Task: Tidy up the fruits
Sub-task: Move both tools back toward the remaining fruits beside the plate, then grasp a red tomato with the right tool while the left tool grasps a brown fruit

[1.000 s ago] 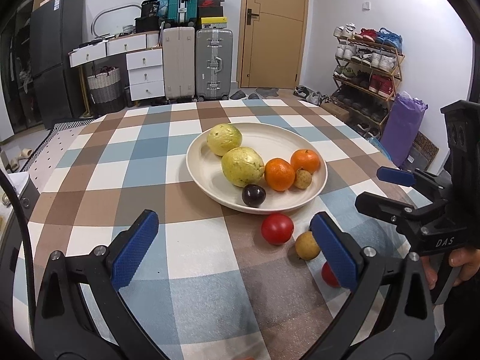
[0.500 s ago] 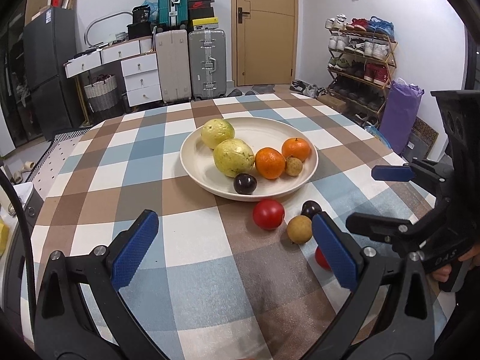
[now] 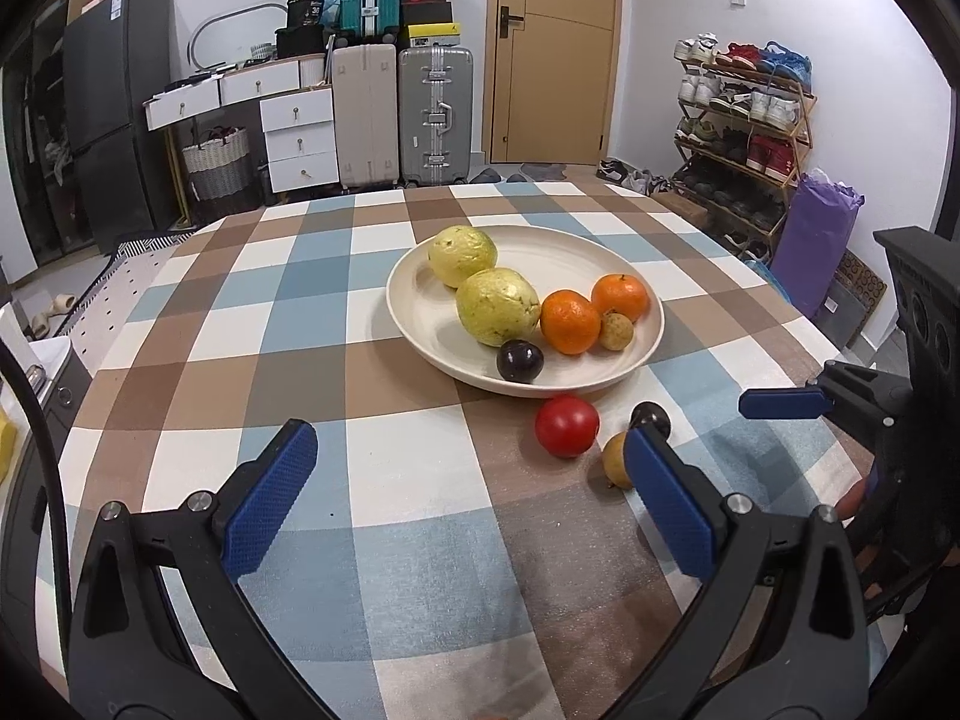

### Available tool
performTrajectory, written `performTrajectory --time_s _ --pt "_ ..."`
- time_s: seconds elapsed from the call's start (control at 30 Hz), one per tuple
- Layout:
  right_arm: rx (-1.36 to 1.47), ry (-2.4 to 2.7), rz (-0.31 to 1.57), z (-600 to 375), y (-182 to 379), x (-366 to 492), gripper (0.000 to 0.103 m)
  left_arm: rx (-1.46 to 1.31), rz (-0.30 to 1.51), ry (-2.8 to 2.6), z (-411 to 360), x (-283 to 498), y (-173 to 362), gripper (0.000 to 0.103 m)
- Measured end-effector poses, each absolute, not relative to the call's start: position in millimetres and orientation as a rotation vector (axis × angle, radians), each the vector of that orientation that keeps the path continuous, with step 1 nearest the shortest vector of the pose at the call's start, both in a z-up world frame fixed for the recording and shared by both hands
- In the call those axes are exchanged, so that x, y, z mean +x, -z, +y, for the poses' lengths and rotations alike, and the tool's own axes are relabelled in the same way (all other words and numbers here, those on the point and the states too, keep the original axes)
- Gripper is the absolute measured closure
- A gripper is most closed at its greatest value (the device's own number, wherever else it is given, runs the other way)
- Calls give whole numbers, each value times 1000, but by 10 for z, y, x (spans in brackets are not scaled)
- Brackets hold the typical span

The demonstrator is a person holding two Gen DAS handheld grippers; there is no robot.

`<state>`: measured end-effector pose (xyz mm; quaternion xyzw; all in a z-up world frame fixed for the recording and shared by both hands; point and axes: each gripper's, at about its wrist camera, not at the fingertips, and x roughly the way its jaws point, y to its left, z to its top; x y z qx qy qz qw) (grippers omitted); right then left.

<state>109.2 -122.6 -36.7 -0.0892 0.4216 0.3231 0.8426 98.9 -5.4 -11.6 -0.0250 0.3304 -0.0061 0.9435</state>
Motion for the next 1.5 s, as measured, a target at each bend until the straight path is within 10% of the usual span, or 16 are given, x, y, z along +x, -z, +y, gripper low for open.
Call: performTrajectory --time_s 0.9,1.5 --pt "-242 -784 897 -1063 410 938 73 -39 729 20 -114 1079 265 1" --pt "-139 -623 840 -1536 212 1187 74 -34 786 46 -381 1177 347 1"
